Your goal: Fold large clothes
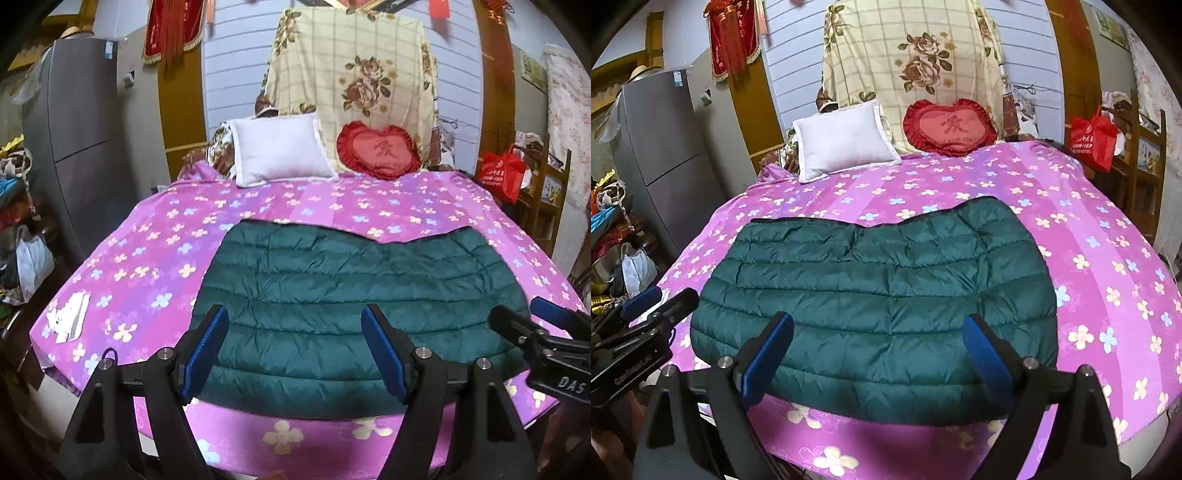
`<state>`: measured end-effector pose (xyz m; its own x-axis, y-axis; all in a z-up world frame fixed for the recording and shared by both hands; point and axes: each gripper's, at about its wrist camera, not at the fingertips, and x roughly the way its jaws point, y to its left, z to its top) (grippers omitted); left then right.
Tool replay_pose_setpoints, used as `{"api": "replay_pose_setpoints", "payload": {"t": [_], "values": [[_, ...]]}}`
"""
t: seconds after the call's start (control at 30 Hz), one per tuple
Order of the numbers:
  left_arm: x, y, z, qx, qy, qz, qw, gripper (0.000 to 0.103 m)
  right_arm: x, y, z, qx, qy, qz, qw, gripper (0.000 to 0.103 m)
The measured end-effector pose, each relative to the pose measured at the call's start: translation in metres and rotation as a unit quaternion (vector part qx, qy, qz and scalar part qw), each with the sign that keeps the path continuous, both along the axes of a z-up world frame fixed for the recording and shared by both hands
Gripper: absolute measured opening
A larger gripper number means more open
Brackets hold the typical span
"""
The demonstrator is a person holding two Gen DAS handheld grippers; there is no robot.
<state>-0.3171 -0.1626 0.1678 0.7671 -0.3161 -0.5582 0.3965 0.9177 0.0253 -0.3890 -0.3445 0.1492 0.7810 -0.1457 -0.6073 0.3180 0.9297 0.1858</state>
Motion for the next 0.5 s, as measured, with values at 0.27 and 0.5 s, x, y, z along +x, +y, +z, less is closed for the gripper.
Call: {"api": "replay_pose_setpoints", "payload": {"t": [0.27, 0.5], "values": [[-0.014, -0.003, 0.009, -0.006, -0.017, 0.002, 0.9998, 0.063, -0.009, 0.001, 0.005, -0.004, -0.006, -0.003, 1.0, 0.098], [-0.023, -0.005, 0.012, -0.004, -0.034, 0.001, 0.9994, 0.063, -0.014, 0.003, 0.011, -0.008, -0.012, -0.001, 1.0, 0.099]]}}
